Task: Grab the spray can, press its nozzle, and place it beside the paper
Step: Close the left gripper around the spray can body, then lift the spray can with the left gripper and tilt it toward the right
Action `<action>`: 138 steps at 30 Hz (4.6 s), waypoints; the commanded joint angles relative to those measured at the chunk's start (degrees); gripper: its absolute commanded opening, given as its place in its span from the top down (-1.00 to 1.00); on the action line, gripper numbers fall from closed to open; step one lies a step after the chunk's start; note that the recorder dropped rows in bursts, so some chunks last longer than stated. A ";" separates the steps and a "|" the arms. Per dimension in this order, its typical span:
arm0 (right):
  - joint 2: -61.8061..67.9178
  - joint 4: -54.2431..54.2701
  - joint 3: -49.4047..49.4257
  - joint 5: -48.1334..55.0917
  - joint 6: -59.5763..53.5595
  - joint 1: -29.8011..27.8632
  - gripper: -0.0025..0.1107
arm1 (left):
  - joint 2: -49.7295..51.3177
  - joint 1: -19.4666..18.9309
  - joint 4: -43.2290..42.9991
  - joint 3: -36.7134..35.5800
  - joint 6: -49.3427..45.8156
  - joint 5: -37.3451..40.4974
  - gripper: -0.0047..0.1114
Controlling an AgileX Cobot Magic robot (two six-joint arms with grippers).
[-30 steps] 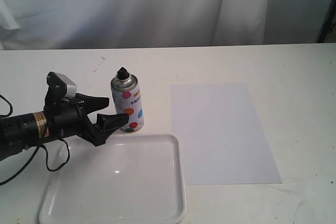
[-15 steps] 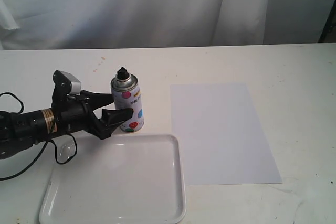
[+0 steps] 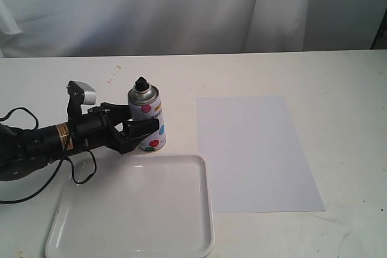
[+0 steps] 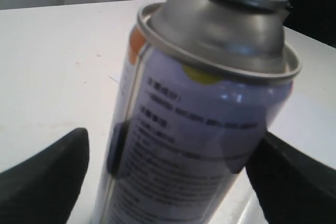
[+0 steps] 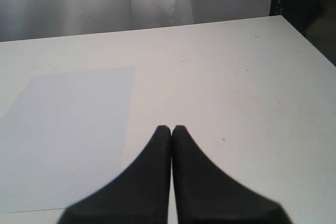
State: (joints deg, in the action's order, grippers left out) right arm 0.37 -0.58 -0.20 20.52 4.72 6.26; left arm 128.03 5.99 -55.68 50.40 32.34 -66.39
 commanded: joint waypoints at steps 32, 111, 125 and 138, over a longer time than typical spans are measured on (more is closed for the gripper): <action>-0.37 0.01 0.20 -0.33 0.05 0.08 0.96 | 3.37 6.00 -1.04 6.55 -0.41 0.07 -0.39; -0.37 7.59 0.20 -28.11 0.77 0.08 0.96 | -16.65 26.42 -44.26 18.24 40.02 72.34 0.92; 12.29 9.43 -15.41 -7.82 1.27 0.08 0.96 | -12.35 35.60 -44.26 20.54 25.64 79.15 0.92; 48.29 23.58 -35.76 10.00 -10.51 0.08 0.96 | -12.14 38.94 -41.52 20.54 20.05 87.02 0.92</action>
State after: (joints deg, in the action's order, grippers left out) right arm 42.37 18.78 -32.28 27.12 -0.43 6.26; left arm 116.61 44.34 -98.51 70.27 54.14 18.42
